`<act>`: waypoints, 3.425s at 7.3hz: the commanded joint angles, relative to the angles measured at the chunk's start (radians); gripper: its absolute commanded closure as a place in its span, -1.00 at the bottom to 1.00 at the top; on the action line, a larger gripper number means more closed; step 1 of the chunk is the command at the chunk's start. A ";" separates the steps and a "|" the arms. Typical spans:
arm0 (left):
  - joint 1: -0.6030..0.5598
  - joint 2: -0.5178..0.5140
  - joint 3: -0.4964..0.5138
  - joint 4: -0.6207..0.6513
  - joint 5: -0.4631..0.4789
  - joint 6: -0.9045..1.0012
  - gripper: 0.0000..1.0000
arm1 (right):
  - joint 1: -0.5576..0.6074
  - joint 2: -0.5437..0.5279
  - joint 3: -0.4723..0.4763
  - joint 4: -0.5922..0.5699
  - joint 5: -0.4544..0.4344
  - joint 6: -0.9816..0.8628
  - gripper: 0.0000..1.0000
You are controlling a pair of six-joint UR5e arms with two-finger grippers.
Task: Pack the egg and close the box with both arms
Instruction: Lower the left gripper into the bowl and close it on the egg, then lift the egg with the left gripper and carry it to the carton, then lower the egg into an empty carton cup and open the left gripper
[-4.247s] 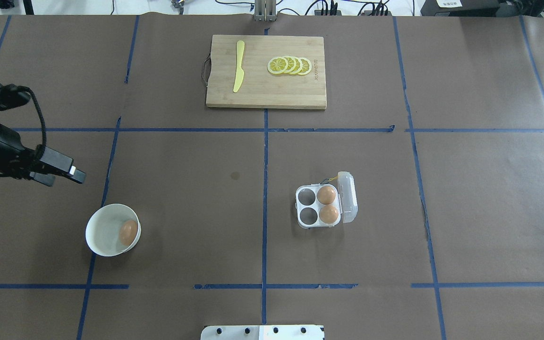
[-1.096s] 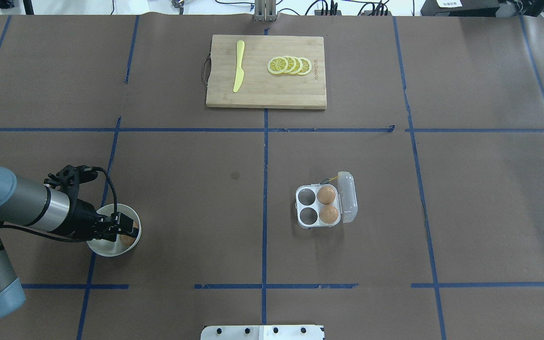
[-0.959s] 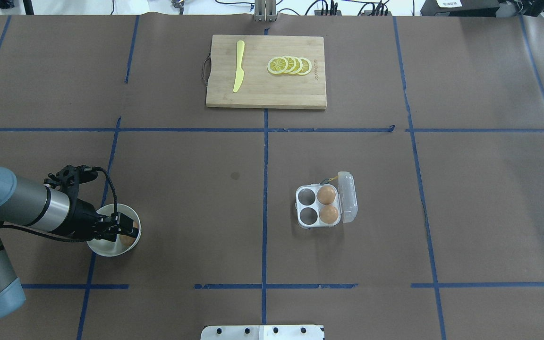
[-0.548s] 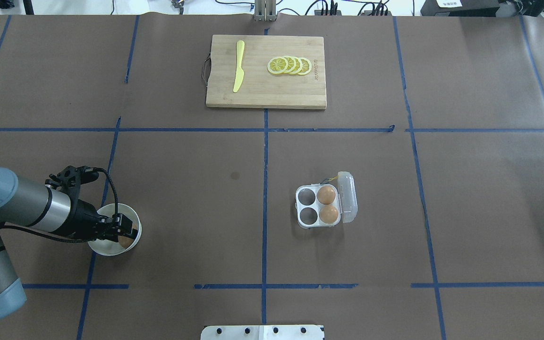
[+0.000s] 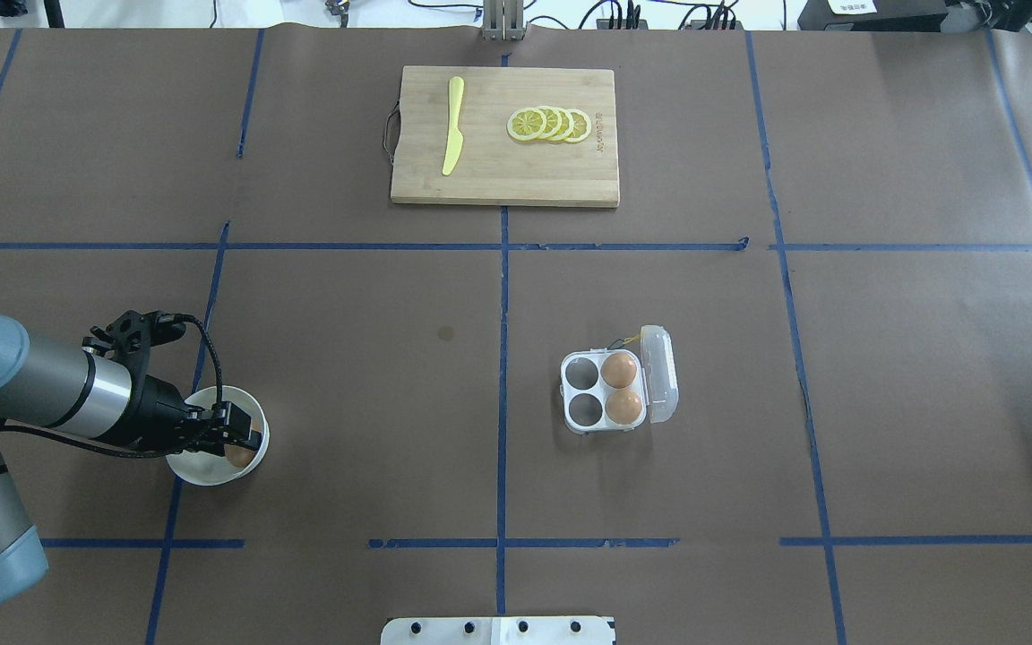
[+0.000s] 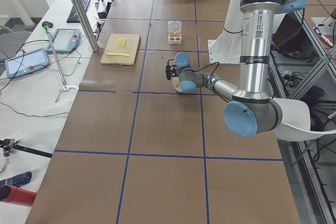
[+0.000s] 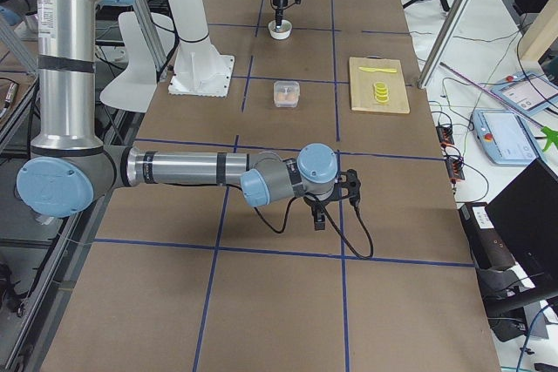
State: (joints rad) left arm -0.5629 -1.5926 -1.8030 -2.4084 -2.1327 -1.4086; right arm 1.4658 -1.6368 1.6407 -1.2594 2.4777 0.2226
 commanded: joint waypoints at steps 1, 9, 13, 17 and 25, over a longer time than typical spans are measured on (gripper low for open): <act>-0.011 0.014 -0.024 0.000 0.000 0.000 1.00 | 0.001 0.000 0.001 0.000 0.000 0.000 -1.00; -0.068 -0.190 -0.018 0.011 0.045 -0.012 1.00 | -0.001 0.000 -0.004 0.000 0.001 0.000 -1.00; 0.104 -0.538 0.096 0.182 0.212 -0.067 1.00 | -0.001 0.000 -0.007 0.000 0.001 0.000 -1.00; 0.261 -0.722 0.227 0.183 0.537 0.036 1.00 | -0.001 0.000 -0.007 0.003 0.003 0.000 -1.00; 0.265 -0.719 0.280 0.181 0.594 0.054 1.00 | -0.001 0.002 -0.002 0.005 0.003 -0.002 -1.00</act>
State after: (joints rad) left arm -0.2986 -2.3312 -1.5138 -2.2264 -1.5367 -1.3554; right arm 1.4653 -1.6352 1.6397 -1.2548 2.4805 0.2197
